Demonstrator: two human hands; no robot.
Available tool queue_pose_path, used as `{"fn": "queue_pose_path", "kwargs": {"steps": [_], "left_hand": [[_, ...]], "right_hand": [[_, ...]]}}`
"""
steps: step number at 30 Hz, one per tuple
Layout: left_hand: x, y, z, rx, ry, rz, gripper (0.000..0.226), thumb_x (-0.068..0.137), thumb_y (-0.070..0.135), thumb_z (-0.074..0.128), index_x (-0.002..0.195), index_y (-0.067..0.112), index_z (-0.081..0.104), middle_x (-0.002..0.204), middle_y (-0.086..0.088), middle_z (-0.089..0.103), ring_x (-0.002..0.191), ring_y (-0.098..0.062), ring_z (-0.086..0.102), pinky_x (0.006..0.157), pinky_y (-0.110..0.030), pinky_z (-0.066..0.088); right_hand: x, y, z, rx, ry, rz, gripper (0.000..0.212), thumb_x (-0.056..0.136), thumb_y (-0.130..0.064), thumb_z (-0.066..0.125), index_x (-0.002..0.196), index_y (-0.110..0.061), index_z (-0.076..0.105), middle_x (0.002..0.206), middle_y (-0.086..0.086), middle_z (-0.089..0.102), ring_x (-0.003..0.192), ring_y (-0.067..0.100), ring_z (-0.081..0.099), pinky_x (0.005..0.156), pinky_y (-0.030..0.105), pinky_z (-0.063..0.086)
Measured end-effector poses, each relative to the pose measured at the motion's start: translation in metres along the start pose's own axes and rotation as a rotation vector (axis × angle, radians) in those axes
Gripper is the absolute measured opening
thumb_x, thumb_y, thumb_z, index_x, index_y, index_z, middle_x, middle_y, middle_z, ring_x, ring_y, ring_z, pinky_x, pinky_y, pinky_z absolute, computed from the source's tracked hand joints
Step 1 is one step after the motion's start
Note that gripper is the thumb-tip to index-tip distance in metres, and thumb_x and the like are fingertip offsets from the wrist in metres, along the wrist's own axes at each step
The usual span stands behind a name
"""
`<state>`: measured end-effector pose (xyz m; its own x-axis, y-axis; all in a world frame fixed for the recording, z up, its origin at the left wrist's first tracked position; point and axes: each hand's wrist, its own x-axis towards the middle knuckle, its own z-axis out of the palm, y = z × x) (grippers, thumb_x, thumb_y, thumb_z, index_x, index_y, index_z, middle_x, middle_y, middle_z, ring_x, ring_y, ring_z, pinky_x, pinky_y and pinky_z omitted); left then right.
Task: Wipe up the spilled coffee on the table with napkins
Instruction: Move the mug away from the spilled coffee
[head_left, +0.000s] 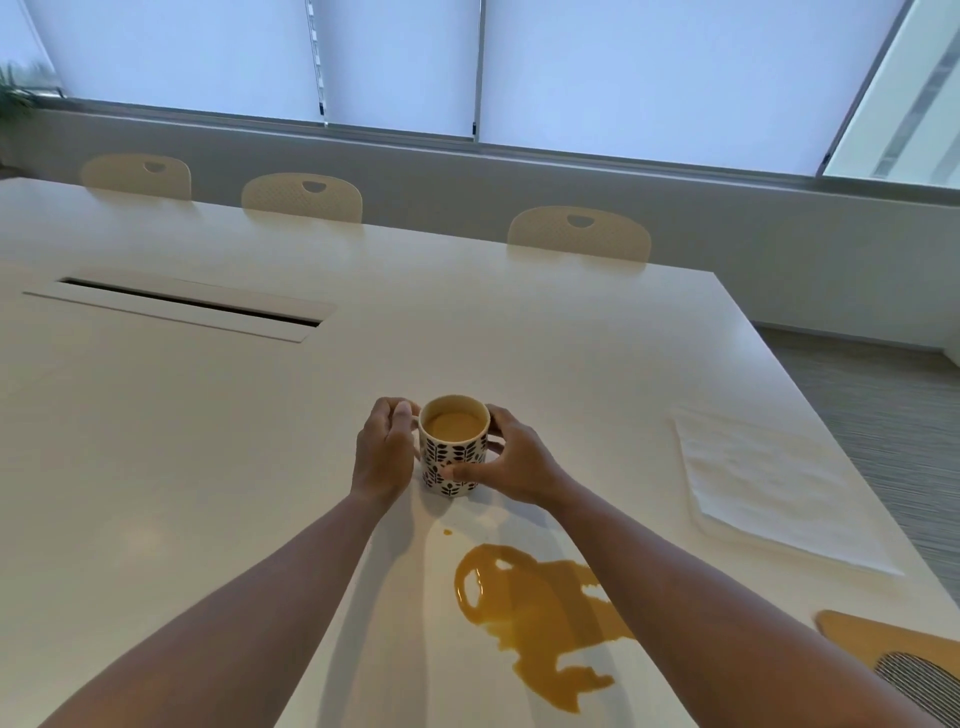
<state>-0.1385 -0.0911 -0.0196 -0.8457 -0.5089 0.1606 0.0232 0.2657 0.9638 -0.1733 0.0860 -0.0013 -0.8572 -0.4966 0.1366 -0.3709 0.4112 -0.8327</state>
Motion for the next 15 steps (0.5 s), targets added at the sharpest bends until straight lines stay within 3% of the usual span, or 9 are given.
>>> {"fn": "queue_pose_path", "kwargs": {"steps": [2, 4, 6, 11, 15], "left_hand": [[0.004, 0.006, -0.003, 0.003, 0.015, 0.028, 0.027, 0.104, 0.025, 0.037, 0.100, 0.016, 0.062, 0.098, 0.001, 0.069, 0.085, -0.007, 0.064, 0.064, -0.014, 0.047], [0.010, 0.015, -0.005, -0.010, 0.023, 0.050, 0.029, 0.103, 0.024, 0.037, 0.104, 0.014, 0.065, 0.106, 0.000, 0.071, 0.102, -0.015, 0.065, 0.083, -0.029, 0.053], [0.014, 0.027, -0.007, 0.009, 0.030, 0.075, 0.032, 0.100, 0.028, 0.036, 0.106, 0.017, 0.066, 0.110, 0.001, 0.071, 0.108, -0.016, 0.064, 0.092, -0.038, 0.052], [0.017, 0.063, -0.001, 0.150, 0.054, 0.215, 0.026, 0.096, 0.039, 0.041, 0.103, 0.033, 0.065, 0.111, 0.010, 0.070, 0.103, -0.006, 0.059, 0.077, -0.019, 0.040], [0.010, 0.094, 0.017, 0.153, 0.036, 0.334, 0.026, 0.098, 0.038, 0.045, 0.109, 0.030, 0.068, 0.113, 0.017, 0.070, 0.102, 0.000, 0.058, 0.071, -0.001, 0.033]], "right_hand": [[-0.001, -0.001, -0.006, -0.032, -0.021, -0.011, 0.095, 0.061, -0.043, 0.089, 0.139, -0.014, 0.042, 0.130, -0.001, 0.057, 0.120, 0.013, 0.055, 0.100, 0.030, 0.050], [-0.003, -0.003, -0.012, -0.069, -0.025, -0.005, 0.105, 0.058, -0.047, 0.089, 0.143, -0.011, 0.038, 0.138, 0.002, 0.052, 0.127, 0.014, 0.050, 0.104, 0.034, 0.047], [-0.006, -0.005, -0.020, -0.102, -0.013, 0.001, 0.115, 0.055, -0.052, 0.088, 0.146, -0.010, 0.034, 0.146, 0.004, 0.045, 0.133, 0.016, 0.044, 0.106, 0.037, 0.045], [-0.014, -0.013, -0.043, -0.099, 0.067, -0.004, 0.116, 0.053, -0.063, 0.083, 0.146, -0.010, 0.037, 0.148, 0.004, 0.043, 0.134, 0.016, 0.043, 0.107, 0.038, 0.045], [-0.023, -0.012, -0.062, -0.094, 0.178, -0.001, 0.099, 0.066, -0.065, 0.074, 0.142, -0.009, 0.042, 0.144, 0.005, 0.047, 0.130, 0.014, 0.046, 0.099, 0.033, 0.049]]}}
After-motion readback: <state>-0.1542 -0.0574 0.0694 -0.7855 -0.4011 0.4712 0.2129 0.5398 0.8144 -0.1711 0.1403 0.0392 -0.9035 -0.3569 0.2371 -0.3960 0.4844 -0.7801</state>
